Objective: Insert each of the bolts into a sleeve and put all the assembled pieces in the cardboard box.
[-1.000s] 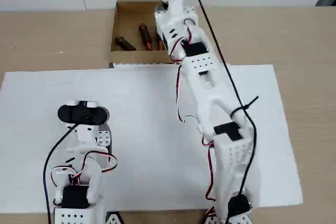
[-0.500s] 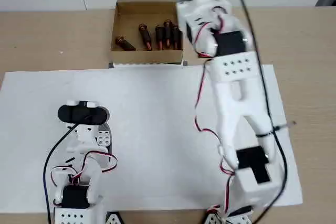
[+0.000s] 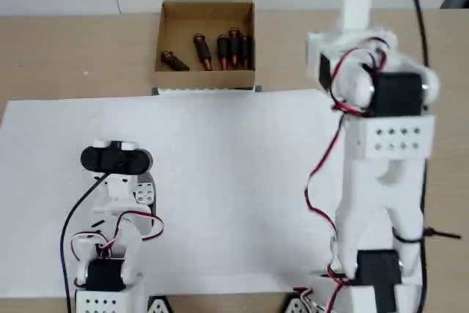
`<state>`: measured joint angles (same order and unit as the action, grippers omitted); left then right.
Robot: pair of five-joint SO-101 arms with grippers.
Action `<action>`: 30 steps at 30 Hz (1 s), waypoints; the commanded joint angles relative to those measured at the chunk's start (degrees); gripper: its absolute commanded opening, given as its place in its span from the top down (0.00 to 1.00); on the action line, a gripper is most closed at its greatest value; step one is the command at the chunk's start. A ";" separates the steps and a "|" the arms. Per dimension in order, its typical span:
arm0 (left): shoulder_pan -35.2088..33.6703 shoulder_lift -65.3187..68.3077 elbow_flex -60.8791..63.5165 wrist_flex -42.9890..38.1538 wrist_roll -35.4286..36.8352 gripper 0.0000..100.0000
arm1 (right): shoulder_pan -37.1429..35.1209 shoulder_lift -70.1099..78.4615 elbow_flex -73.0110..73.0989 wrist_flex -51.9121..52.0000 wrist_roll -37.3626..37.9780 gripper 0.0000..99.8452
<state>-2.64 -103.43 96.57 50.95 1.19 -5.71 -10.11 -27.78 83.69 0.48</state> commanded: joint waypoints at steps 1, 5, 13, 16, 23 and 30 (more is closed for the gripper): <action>0.09 -0.62 -0.31 0.35 0.26 0.99 | 0.57 -5.58 -2.90 4.79 0.26 1.00; 0.09 -0.62 -0.31 0.35 0.26 0.99 | 0.31 -9.89 -2.73 9.98 0.18 1.00; 0.09 -0.62 -0.31 0.35 0.26 0.99 | 0.57 -22.02 8.09 11.47 -1.32 1.00; 0.09 -0.62 -0.31 0.35 0.26 0.99 | 0.57 -29.32 18.46 10.95 -1.58 1.00; 0.09 -0.62 -0.31 0.35 0.26 0.99 | 0.66 -48.40 46.95 0.92 -1.41 1.00; 0.09 -0.62 -0.31 0.35 0.26 0.99 | 0.66 -68.26 76.92 -15.08 -1.32 1.00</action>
<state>-2.64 -103.43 96.57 50.95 1.19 -5.63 -71.56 38.95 75.08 -0.75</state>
